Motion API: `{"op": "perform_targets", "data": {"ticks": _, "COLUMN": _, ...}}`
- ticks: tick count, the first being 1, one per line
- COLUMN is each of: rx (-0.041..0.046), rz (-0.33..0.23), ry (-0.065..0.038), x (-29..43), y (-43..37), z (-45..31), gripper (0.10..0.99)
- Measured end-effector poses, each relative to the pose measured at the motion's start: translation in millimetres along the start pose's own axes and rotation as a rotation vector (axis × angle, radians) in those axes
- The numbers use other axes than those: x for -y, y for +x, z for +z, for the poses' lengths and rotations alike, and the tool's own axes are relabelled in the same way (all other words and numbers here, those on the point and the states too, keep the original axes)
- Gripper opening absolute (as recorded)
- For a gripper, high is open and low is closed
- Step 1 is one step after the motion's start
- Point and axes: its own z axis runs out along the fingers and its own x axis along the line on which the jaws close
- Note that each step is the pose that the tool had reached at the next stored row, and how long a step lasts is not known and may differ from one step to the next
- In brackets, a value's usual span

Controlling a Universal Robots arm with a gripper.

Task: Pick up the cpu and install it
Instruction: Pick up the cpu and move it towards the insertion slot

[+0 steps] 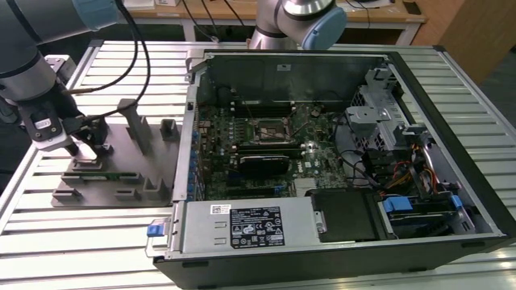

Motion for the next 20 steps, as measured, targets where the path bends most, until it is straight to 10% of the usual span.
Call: {"op": "perform_targets", "data": {"ticks": 20, "rx": 0.0001, "rz": 0.000, "ry": 0.000, "x": -1.1, "y": -1.3, "z": -37.3, "gripper": 0.541}}
